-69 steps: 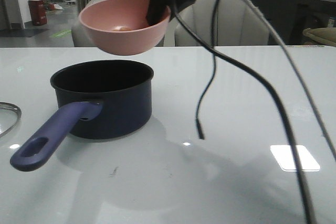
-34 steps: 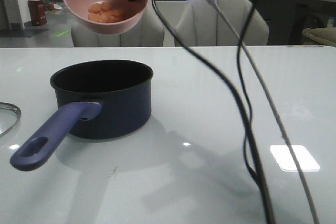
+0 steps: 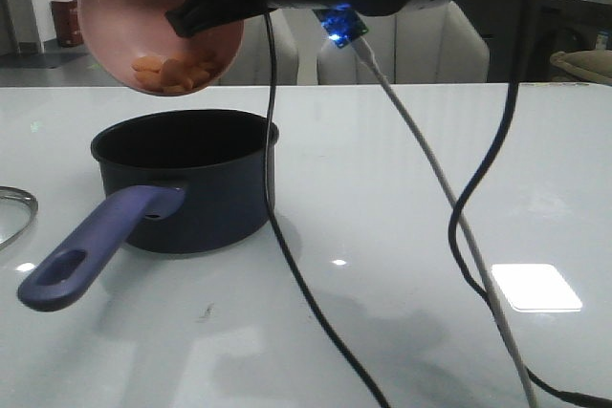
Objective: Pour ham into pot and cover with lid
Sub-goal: 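Tilt the bowl with the right gripper to pour ham into the saucepan, then carry the empty bowl back and lower it onto the table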
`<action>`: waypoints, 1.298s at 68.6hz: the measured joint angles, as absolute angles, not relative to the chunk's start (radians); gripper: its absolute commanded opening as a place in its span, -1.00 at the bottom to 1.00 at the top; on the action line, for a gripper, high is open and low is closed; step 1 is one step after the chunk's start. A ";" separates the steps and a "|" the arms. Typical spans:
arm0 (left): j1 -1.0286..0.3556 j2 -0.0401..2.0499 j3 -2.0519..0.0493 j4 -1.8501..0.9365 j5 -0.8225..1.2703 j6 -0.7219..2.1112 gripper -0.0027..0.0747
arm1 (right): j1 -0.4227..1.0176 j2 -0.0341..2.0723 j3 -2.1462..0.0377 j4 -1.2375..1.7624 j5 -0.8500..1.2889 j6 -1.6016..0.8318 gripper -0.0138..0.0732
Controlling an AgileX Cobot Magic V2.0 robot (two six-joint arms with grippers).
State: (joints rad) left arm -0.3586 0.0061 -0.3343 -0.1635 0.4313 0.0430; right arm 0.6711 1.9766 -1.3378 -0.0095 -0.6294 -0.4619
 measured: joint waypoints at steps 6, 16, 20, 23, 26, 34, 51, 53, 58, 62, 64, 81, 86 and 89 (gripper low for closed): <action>-0.359 0.006 -0.334 -0.163 0.431 0.043 0.69 | 0.699 2.000 -1.331 0.054 -0.716 -0.636 -0.36; -0.359 0.006 -0.334 -0.163 0.431 0.043 0.69 | 0.732 2.036 -1.283 0.146 -0.980 -0.849 -0.37; -0.359 0.006 -0.334 -0.163 0.431 0.043 0.69 | 0.733 2.051 -1.262 0.160 -1.065 -0.885 -0.37; -0.359 0.006 -0.334 -0.163 0.431 0.043 0.69 | 0.733 2.060 -1.249 0.162 -1.089 -0.898 -0.37; -0.359 0.006 -0.334 -0.163 0.431 0.043 0.69 | 0.733 2.067 -1.240 0.162 -1.105 -0.905 -0.37; -0.359 0.006 -0.334 -0.163 0.431 0.043 0.69 | 0.733 2.091 -1.230 0.162 -1.117 -0.922 -0.37; -0.359 0.006 -0.334 -0.163 0.431 0.043 0.69 | 0.733 2.115 -1.230 0.170 -1.122 -0.878 -0.37; -0.359 0.006 -0.334 -0.163 0.431 0.043 0.69 | 0.733 2.115 -1.230 0.176 -1.123 -0.841 -0.37; -0.359 0.006 -0.334 -0.163 0.431 0.043 0.69 | 0.733 2.108 -1.230 0.200 -1.123 -0.742 -0.37; -0.359 0.006 -0.334 -0.163 0.431 0.043 0.69 | 0.733 2.091 -1.230 0.222 -1.109 -0.665 -0.37; -0.359 0.006 -0.334 -0.163 0.431 0.043 0.69 | 0.733 2.079 -1.230 0.230 -1.087 -0.628 -0.37; -0.359 0.006 -0.334 -0.163 0.431 0.043 0.69 | 0.733 1.889 -1.230 0.313 -0.633 -0.436 -0.37; -0.359 0.006 -0.334 -0.163 0.431 0.043 0.69 | 0.729 1.832 -1.230 0.376 -0.489 -0.430 -0.37; -0.359 0.006 -0.334 -0.163 0.431 0.043 0.69 | 0.718 1.793 -1.230 0.416 -0.405 -0.430 -0.37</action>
State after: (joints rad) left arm -0.3586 0.0061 -0.3343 -0.1635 0.4313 0.0430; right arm 0.7179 1.7929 -1.2301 0.4157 -0.4053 -0.4300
